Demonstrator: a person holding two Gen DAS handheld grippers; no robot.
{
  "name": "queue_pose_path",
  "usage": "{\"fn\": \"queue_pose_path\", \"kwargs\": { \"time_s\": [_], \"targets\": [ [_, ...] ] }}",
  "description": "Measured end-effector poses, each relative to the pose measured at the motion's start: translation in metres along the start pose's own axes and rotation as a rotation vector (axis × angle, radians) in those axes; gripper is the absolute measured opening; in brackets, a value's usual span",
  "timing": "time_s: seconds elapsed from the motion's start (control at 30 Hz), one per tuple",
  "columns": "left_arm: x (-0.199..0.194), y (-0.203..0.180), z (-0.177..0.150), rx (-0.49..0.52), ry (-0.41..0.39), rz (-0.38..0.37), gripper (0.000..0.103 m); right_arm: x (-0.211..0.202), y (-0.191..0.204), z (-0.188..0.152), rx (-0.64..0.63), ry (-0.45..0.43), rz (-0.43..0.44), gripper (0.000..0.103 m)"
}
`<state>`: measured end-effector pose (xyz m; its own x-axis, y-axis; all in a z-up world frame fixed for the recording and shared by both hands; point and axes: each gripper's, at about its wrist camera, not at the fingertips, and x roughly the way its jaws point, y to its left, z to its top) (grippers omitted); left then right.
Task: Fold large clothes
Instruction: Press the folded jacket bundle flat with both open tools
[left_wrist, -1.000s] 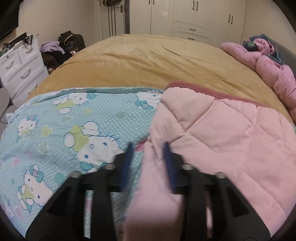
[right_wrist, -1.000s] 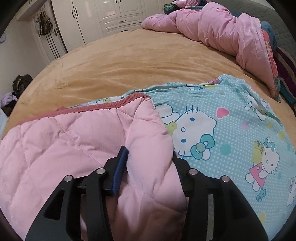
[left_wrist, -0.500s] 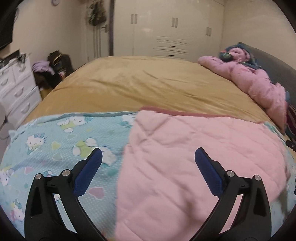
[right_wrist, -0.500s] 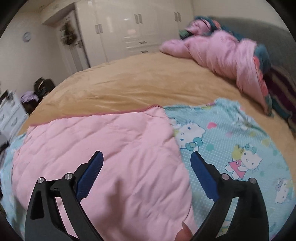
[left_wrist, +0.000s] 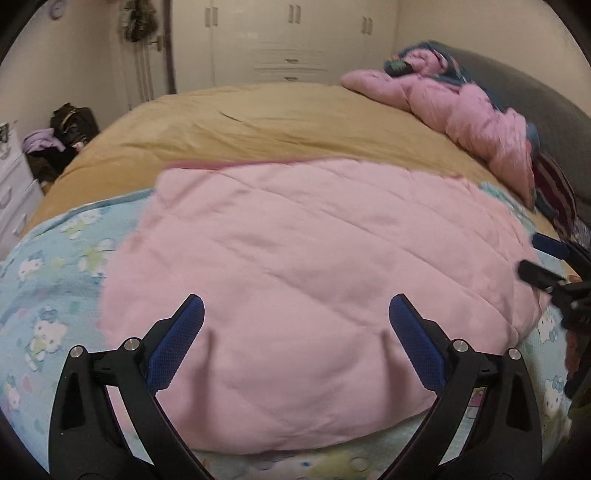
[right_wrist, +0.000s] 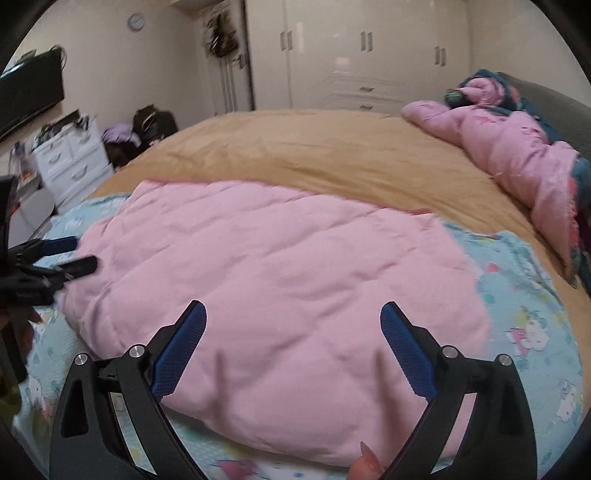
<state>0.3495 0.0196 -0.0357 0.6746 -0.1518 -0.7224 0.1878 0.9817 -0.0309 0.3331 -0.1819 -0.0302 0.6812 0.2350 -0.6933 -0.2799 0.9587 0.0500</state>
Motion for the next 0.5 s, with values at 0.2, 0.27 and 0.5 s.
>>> {"fn": "queue_pose_path", "kwargs": {
  "time_s": [0.2,0.27,0.5],
  "targets": [
    [0.042,-0.005,-0.008,0.026,0.088,0.003,0.095,0.044,0.008,0.003,0.008,0.112,0.004,0.095],
    [0.051,0.001,-0.010,0.005,0.107,-0.008,0.095,0.063,0.005,0.001,0.023,0.171,0.009,0.099],
    [0.078,0.000,-0.019,-0.017,0.152,0.027,0.095,0.096,0.008,-0.005,0.027,0.249,-0.030,0.099]
  ]
}}
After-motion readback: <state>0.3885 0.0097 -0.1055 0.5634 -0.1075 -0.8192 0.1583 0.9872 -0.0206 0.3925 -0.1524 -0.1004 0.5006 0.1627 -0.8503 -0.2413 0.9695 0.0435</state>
